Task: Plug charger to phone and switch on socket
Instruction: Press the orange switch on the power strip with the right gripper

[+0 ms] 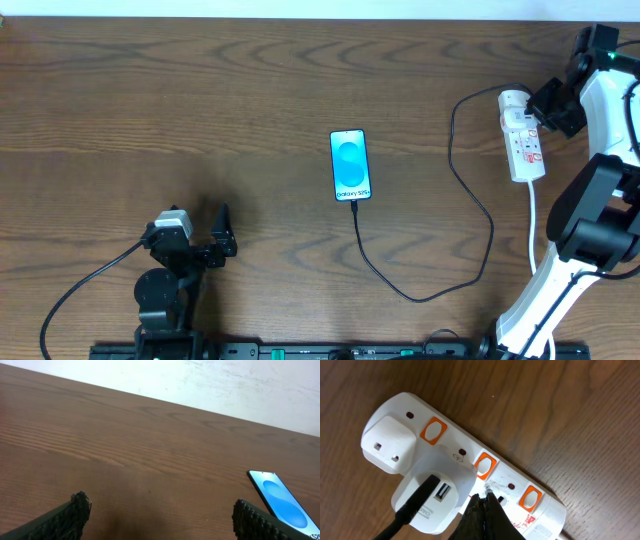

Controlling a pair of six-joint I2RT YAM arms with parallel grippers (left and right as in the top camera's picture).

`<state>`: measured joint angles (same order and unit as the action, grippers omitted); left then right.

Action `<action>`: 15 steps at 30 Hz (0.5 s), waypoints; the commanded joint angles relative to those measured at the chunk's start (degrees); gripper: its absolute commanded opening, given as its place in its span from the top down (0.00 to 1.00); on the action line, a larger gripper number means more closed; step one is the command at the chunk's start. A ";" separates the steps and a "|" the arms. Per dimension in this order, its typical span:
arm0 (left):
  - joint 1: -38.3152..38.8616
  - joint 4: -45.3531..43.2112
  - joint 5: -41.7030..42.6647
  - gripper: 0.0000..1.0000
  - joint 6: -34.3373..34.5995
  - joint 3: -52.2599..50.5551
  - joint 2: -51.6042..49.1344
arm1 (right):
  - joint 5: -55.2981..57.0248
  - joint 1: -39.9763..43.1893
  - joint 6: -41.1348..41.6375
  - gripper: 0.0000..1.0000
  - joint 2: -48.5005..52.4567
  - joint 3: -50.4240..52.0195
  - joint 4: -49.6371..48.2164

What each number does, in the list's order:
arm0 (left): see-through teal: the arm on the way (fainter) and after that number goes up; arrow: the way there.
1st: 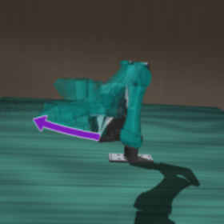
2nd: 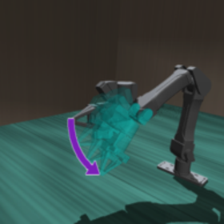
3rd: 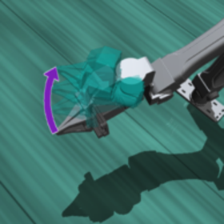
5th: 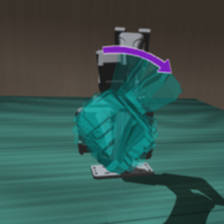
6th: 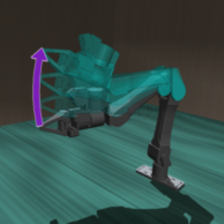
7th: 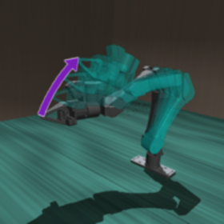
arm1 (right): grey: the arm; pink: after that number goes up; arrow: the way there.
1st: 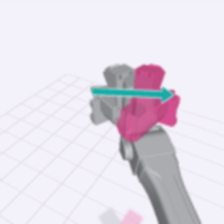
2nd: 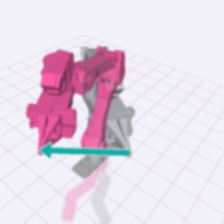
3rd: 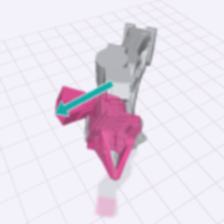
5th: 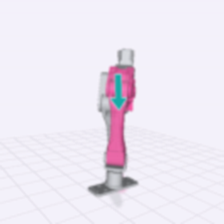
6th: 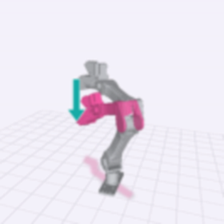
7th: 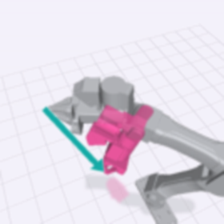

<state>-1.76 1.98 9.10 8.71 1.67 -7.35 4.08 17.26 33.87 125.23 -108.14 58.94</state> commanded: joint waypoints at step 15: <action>0.20 1.14 0.92 0.07 -1.16 -1.40 0.00 | 1.99 0.55 -0.74 0.98 2.14 2.29 -2.23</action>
<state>-1.76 1.98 9.10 8.71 1.67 -7.35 4.73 17.28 33.85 125.27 -106.32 56.84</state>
